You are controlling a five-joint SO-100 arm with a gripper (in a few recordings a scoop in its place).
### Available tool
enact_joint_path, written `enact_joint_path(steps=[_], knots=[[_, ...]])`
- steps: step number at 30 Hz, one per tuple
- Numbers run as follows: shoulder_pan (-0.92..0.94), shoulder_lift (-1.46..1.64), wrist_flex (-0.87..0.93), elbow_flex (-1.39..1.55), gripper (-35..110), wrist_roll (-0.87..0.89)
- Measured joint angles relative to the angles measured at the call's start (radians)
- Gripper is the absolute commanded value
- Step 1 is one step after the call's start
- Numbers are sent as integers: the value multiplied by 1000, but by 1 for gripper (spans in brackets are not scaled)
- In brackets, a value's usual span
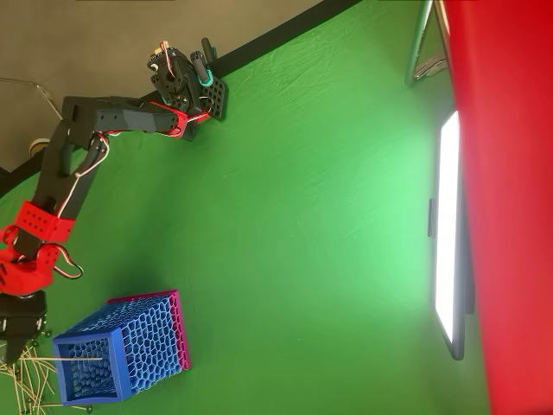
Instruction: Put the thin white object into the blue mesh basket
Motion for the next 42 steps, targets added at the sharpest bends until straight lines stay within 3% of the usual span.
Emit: enact_joint_path(steps=[21,42], knots=[[-66,18,-101,213,18,-250],[-156,229,-192,499,21,-322]])
